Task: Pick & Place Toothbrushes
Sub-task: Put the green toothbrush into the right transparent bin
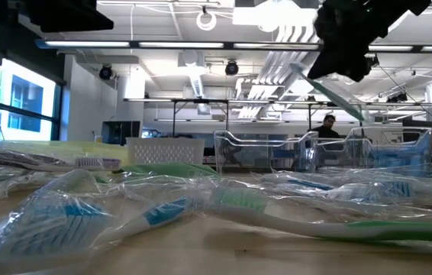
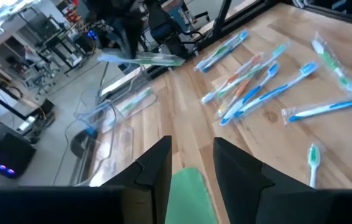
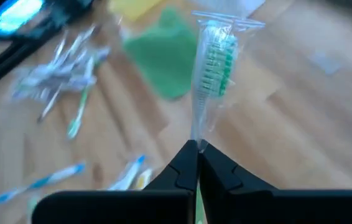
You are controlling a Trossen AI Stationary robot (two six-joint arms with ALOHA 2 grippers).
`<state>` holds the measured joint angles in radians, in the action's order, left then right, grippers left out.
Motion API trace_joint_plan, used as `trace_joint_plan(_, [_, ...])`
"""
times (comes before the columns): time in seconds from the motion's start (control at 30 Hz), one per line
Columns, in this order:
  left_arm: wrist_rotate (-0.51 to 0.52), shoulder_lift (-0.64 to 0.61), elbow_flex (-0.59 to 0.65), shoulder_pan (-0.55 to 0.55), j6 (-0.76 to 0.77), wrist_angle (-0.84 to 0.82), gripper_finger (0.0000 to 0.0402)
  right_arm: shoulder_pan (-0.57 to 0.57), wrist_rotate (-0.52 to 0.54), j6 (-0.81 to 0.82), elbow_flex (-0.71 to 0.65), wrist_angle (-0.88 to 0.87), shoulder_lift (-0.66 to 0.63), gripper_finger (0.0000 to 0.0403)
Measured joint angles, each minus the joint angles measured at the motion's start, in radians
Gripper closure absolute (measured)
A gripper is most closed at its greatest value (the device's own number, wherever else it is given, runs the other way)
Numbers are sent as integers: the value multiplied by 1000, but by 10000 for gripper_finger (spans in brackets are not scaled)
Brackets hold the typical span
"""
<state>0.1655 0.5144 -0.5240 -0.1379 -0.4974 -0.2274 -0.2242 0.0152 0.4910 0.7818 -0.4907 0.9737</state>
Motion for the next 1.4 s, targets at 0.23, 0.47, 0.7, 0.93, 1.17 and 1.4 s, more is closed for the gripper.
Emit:
trace_joint_plan(0.23, [0, 1, 0, 0, 35, 51, 289, -61, 160, -63, 0, -1, -60, 401])
trace_joint_plan(0.47, [41, 1, 0, 0, 29, 115, 289, -97, 366, -102, 0, 45, -62, 400])
trace_joint_plan(0.7, [258, 0, 0, 0, -10, 177, 289, -146, 497, -104, 0, 69, -62, 400])
trace_joint_plan(0.93, [365, 0, 0, 0, -13, 176, 289, -210, 619, -88, 0, 53, -50, 400])
trace_joint_plan(1.17, [369, 1, 0, 0, -18, 176, 289, -286, 634, -18, 0, -20, 33, 400])
trace_joint_plan(1.4, [372, 5, 0, 0, -32, 176, 289, -346, 637, 2, 0, -33, 137, 400])
